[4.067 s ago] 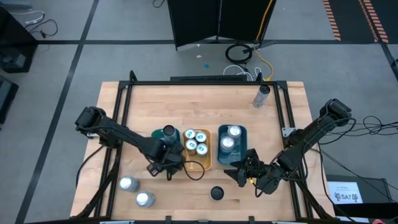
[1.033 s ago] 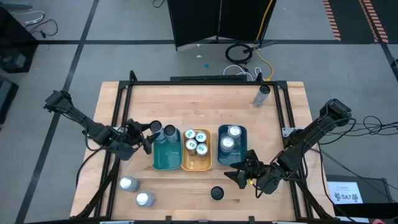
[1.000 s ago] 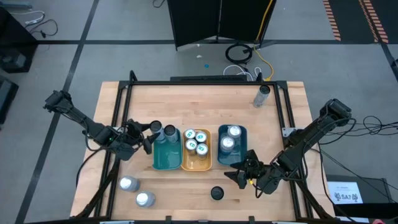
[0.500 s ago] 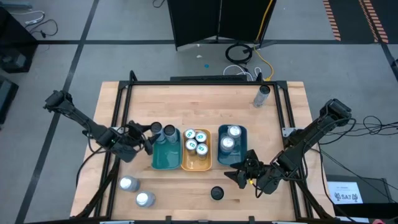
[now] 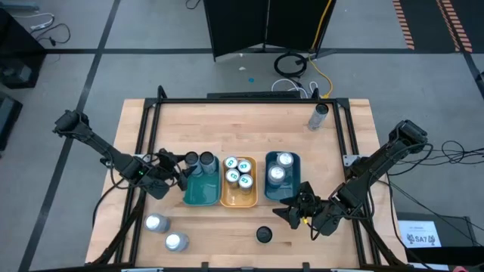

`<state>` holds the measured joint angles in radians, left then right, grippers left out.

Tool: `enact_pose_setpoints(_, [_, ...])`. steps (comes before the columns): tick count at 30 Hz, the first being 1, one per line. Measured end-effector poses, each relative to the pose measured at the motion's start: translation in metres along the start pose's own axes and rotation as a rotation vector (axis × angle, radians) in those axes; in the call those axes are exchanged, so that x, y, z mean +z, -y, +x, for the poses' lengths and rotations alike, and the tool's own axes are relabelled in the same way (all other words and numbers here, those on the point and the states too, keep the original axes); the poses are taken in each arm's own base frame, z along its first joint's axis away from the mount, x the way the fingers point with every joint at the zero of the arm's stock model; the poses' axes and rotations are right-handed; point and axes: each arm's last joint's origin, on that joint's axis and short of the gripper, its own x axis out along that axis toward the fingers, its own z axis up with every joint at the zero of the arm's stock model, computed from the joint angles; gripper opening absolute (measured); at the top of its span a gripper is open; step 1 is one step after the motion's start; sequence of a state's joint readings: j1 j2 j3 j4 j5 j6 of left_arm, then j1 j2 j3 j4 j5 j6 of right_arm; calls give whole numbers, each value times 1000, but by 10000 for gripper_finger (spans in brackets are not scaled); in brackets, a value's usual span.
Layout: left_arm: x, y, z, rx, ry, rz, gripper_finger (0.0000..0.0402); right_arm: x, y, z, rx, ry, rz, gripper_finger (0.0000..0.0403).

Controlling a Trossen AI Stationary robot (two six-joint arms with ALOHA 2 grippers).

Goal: Sort soda cans
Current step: Put the top bottom left black can into the light green bin and adjust the can, then put the bottom left black can into the light green bin

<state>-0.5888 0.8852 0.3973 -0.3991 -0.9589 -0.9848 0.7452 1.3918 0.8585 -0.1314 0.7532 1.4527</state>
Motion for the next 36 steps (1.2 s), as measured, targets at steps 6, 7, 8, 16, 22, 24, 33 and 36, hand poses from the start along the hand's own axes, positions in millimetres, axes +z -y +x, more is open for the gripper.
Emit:
enact_pose_setpoints(6, [0, 0, 0, 1, 0, 8, 281, 0, 0, 0, 0, 0, 1, 331])
enact_pose_setpoints(7, [0, 0, 0, 3, 3, 13, 281, 0, 0, 0, 0, 0, 1, 331])
enact_pose_setpoints(8, [0, 0, 0, 2, 4, 26, 281, 0, 0, 0, 0, 0, 1, 331])
enact_pose_setpoints(16, [0, -1, 0, 12, 6, 95, 315, 0, 0, 0, 0, 0, 2, 331])
enact_pose_setpoints(22, [0, -1, 0, 14, 8, 96, 347, 0, 0, 0, 1, 0, 3, 331])
enact_pose_setpoints(24, [0, -1, 0, 14, 8, 97, 349, 0, -1, 0, 6, 1, 8, 331])
enact_pose_setpoints(33, [13, 6, -6, -63, -19, 224, 350, 1, -4, 0, 29, 7, 29, 331])
enact_pose_setpoints(36, [18, 6, -10, -96, -19, 244, 350, 1, -5, 0, 37, 11, 38, 331])
